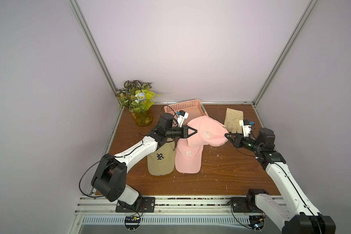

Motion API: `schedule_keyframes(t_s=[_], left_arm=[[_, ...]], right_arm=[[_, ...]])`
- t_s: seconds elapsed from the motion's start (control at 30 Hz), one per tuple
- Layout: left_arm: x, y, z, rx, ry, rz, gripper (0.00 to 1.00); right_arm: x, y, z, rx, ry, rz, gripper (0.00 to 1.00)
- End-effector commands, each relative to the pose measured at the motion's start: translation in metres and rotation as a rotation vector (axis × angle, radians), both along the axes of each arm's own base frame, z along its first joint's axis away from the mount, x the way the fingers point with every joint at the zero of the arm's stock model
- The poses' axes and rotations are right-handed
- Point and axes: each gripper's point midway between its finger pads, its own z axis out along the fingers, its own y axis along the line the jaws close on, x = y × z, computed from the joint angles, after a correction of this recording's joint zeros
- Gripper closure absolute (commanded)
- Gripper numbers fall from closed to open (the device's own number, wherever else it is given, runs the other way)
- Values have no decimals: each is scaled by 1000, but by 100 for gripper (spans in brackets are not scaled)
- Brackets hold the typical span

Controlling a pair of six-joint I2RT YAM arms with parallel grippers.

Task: Turn the baseball cap inside out
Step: Turn over the baseball cap.

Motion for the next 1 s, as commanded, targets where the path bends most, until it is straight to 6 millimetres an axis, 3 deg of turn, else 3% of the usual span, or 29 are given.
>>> schedule_keyframes(t_s=[0.0,0.07,0.17,0.37,0.7,0.97], left_arm=[[23,23,17,-21,-51,164,97],[19,18,37,-80,-95,216,97],[19,14,60,-163,-93,326,98],[29,16,81,-310,99,497,100],[27,13,102,-477,384,598,100],[17,12,102,-533,491,647,100]], right_arm=[[11,-25,6,-44,-77,-135,79],[11,-28,15,-69,-147,-170,59],[5,-30,35,-103,-319,-209,47],[-23,-10,66,-189,-688,-161,41],[-52,53,67,-524,-1122,12,33],[-46,82,66,-700,-1251,-4,32]])
